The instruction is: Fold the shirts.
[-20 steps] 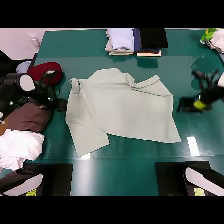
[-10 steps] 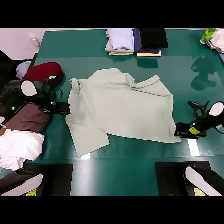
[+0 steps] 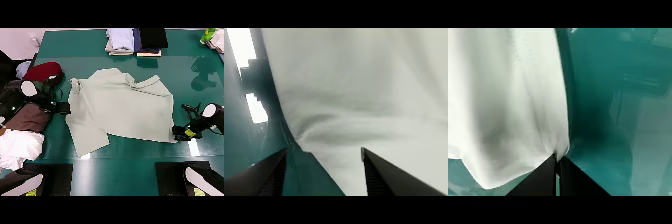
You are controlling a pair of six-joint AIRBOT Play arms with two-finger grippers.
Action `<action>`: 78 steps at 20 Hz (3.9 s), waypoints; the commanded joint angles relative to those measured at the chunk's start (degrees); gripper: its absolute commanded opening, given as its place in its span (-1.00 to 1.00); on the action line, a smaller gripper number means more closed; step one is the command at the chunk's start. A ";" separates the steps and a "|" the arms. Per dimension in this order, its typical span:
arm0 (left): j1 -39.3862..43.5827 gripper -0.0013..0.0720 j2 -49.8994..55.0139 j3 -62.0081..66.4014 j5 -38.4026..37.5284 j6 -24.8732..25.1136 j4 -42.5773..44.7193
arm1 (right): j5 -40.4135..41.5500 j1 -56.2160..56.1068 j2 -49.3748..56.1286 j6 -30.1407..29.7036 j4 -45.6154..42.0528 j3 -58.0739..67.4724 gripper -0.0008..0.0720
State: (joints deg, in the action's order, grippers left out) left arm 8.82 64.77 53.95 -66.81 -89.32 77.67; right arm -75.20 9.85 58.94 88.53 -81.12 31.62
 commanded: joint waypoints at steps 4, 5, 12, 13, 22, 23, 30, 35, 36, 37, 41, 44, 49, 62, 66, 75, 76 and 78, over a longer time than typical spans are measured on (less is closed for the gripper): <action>-0.22 0.54 4.72 0.00 6.14 1.29 1.57 | 1.16 -3.45 -3.63 -0.11 0.02 -0.11 -0.93; -0.22 0.54 6.78 -0.02 4.00 1.29 1.55 | 1.20 -3.45 -4.37 -0.11 0.04 -0.11 -0.93; -0.22 0.53 13.18 -0.07 -3.06 1.31 -2.40 | 1.46 -3.45 -5.81 -0.09 0.15 -0.09 -0.93; -0.22 0.53 13.22 -0.07 -3.85 1.31 -2.40 | 1.70 -3.45 -5.81 -0.09 0.15 -0.09 -0.93; -0.22 -0.89 7.26 6.21 -1.51 1.70 -1.03 | -2.05 -3.45 -5.84 -0.11 0.59 12.20 -0.93; -0.22 -0.89 3.34 9.57 -1.22 1.68 -0.76 | -3.82 -3.45 -5.84 -0.15 0.57 16.61 -0.93; -0.22 -0.89 -20.94 37.88 3.26 1.18 5.86 | -0.90 -3.45 -14.16 -0.15 -0.04 52.81 -0.93; -0.22 -0.89 -26.40 53.29 5.84 -0.55 5.99 | 1.84 -3.45 -18.14 -0.20 -1.66 70.88 -0.93; -0.22 -0.89 -26.40 55.67 6.08 -0.68 5.99 | 1.75 -3.43 -18.32 -0.09 -3.54 73.83 -0.94; -0.22 -0.89 -26.40 57.70 6.86 -0.68 6.05 | 1.64 -3.43 -18.29 0.02 -5.14 76.30 -0.94; -0.22 -0.89 -25.49 59.08 9.70 -0.66 7.76 | -4.52 -3.45 -13.35 0.61 -9.55 87.54 -0.94; -0.22 -0.89 -18.58 59.04 0.31 -0.68 9.16 | -10.56 -3.45 -6.80 0.59 -8.57 90.90 -0.94; -0.22 -0.89 1.29 52.61 -12.04 -0.68 8.98 | -10.64 -3.45 1.77 0.55 -8.39 74.16 -0.94; -0.24 -0.89 29.88 41.44 8.48 2.89 7.28 | 0.79 -3.87 35.08 -0.55 -5.46 67.71 -0.94; -0.24 -0.89 29.79 45.22 -4.44 7.30 7.48 | -2.93 -3.10 32.48 -2.19 -5.55 69.29 -0.94; -0.24 -0.89 29.79 28.92 -7.74 5.49 7.52 | 2.64 -1.97 23.10 -2.69 -5.49 42.84 -0.94; -0.22 -0.89 29.79 27.80 -7.50 5.33 7.52 | 3.19 -1.97 23.08 -2.69 -5.49 41.18 -0.93; -0.24 -0.89 29.79 27.04 -7.50 5.31 7.69 | 3.72 -1.90 23.10 -2.67 -5.49 38.71 -0.93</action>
State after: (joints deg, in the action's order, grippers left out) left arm 8.62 94.54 83.81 -74.70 -83.40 85.08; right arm -72.99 7.88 82.61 85.91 -86.63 75.09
